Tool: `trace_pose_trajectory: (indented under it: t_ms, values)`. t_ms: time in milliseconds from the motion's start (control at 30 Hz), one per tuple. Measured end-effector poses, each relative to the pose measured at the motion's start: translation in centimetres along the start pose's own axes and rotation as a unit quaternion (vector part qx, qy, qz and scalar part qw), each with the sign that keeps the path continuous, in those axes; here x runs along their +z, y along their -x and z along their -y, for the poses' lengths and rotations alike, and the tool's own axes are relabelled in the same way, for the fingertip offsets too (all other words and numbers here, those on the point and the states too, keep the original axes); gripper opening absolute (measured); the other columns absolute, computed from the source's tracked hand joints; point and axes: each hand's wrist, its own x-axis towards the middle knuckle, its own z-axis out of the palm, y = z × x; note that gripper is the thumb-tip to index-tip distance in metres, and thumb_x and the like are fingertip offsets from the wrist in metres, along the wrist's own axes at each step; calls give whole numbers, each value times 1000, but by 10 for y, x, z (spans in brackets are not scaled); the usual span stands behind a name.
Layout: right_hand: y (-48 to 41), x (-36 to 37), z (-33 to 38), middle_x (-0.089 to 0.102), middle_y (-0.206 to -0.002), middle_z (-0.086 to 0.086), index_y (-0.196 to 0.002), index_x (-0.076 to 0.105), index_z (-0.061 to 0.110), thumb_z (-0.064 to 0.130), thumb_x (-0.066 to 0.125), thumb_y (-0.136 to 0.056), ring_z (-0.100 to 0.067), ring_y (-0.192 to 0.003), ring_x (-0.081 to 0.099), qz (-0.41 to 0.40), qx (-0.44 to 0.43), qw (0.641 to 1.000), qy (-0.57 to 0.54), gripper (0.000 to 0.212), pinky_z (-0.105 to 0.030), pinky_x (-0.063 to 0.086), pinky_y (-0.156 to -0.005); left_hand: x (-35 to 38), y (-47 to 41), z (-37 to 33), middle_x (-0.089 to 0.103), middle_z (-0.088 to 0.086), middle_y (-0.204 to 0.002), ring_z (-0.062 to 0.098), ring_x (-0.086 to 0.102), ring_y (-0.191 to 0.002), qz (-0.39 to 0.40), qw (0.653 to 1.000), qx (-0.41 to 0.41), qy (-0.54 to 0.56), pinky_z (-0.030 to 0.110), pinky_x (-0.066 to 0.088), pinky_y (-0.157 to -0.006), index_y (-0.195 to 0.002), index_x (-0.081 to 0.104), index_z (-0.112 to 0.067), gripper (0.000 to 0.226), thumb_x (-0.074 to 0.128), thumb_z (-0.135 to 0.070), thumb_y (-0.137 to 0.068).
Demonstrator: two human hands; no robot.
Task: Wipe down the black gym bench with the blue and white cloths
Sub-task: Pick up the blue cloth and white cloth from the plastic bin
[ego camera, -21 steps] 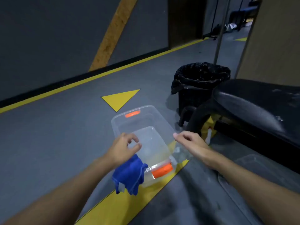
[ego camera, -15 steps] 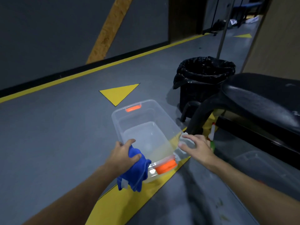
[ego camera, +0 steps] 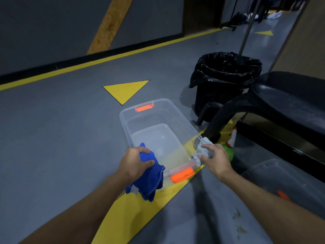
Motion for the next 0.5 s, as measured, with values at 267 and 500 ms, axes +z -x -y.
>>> trace_pose_trajectory:
  t_ms: [267,500]
  values:
    - [6,-30,31,47,-116,-2,-118,68,7,8,75,-82,-21,-101,54,-50,-48,998,9,37,-28,47,-88,-7,15,-36,44,-4,-113,10,46,-96,-71,992,100,33,22,33,-88,-116,65,-29,29,70,-24,-88]
    - [43,-115,73,49,-116,-3,-121,67,11,10,74,-82,-14,-99,51,-110,-102,988,-22,39,-3,33,-76,-38,49,-118,48,-2,-106,8,49,-92,-148,966,193,88,3,28,-80,-107,68,-23,27,74,-14,-83]
